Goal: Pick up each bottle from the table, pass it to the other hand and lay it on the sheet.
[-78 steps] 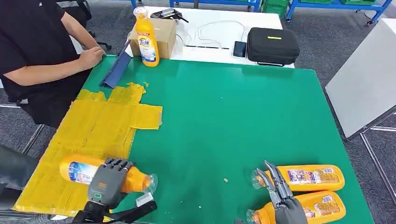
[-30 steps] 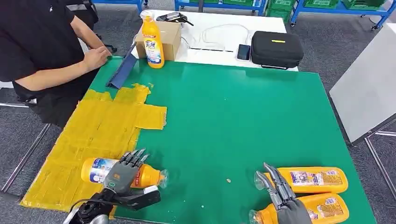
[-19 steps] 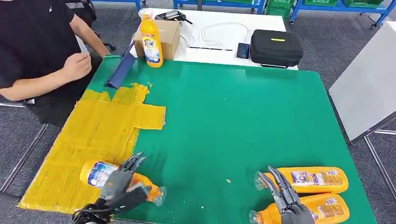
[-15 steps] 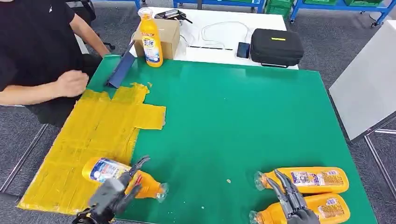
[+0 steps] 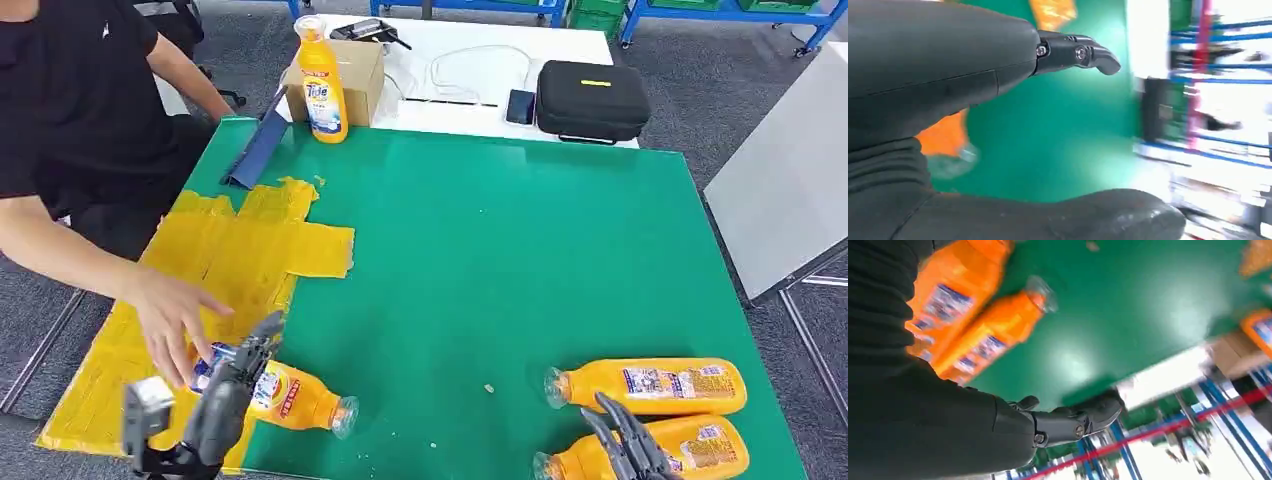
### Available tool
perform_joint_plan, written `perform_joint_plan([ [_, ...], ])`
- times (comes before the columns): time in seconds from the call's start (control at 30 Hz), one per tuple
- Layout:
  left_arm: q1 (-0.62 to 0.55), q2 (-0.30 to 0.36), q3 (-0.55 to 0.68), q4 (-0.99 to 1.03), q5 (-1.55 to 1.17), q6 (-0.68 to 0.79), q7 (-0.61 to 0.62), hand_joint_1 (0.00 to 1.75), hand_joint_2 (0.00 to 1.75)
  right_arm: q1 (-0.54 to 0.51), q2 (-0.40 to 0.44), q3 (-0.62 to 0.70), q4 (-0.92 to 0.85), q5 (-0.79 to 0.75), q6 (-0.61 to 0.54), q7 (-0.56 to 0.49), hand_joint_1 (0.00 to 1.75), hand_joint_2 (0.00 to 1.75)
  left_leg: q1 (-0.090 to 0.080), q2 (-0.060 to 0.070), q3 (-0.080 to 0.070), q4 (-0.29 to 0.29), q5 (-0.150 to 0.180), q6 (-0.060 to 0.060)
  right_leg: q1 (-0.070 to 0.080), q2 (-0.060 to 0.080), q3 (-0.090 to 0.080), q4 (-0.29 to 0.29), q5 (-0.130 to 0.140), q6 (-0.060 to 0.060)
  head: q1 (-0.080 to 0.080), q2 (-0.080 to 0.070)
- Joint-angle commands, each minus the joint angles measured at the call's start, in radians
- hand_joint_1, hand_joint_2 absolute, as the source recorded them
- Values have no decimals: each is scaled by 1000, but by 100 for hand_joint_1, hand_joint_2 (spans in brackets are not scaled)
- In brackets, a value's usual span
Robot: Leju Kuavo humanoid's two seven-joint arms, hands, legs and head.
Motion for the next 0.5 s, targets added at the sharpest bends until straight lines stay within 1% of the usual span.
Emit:
perform_joint_plan([
  [0.03,15,31,-36,-112,125,-26,9,0,0,293,-49,-135,55,-63,7,-45,0,175,1,1,-2,1,-1,-2,2,-5,3,0,-1,-2,0,0],
  [0.07,15,36,-41,-113,121,-23,1,0,0,299,-50,-150,60,-70,7,-45,0,175,1,1,-2,0,-1,-2,1,-5,8,-1,-1,-2,-1,0],
  [0.1,20,47,-54,-106,123,-18,-9,0,0,332,-53,-201,75,-102,7,-45,0,175,1,1,-1,1,-1,-3,2,-7,10,-1,-2,-2,0,0],
  [0.17,31,68,-68,-86,129,-30,-56,0,0,369,-60,-248,95,-114,-5,-45,0,175,1,1,-1,0,0,-2,1,-4,9,-1,-1,-1,0,0],
  [0.2,28,74,-79,-98,138,-30,-60,0,0,385,-55,-292,98,-125,6,-45,0,175,2,3,0,0,-1,-3,2,-6,11,-2,-1,-3,-1,0],
  [0.27,28,87,-98,-110,143,-37,-78,0,0,410,-14,-393,118,-121,27,-45,0,175,1,2,-2,-1,0,-2,2,-4,10,-2,0,-2,-1,0],
  [0.3,25,88,-103,-121,149,-35,-74,0,0,414,3,-429,120,-134,42,-45,0,175,3,4,-1,0,-1,-3,3,-5,11,-2,0,-3,-1,0],
  [0.33,30,92,-106,-124,146,-22,-74,0,0,442,29,-486,129,-161,58,-45,0,175,2,4,-2,-1,0,-2,2,-3,9,-2,1,-2,-2,0],
  [0.37,32,101,-115,-125,133,-31,-98,0,0,454,41,-526,138,-168,35,-45,0,175,3,5,-1,-1,0,-3,4,-5,11,-3,1,-3,-1,0],
  [0.43,39,107,-118,-120,132,-20,-101,0,0,496,43,-591,165,-207,30,-45,0,175,2,2,-1,-1,0,-2,2,-5,9,-2,0,-2,-1,0],
  [0.47,35,107,-119,-124,134,-16,-98,0,0,502,40,-603,169,-216,31,-45,0,175,3,3,0,-1,0,-3,4,-7,9,-3,0,-3,-1,0],
  [0.5,35,110,-122,-121,141,-14,-97,0,0,535,22,-625,175,-224,15,-45,0,175,1,2,1,-1,0,-2,2,-6,4,-2,-1,-2,-1,0],
])
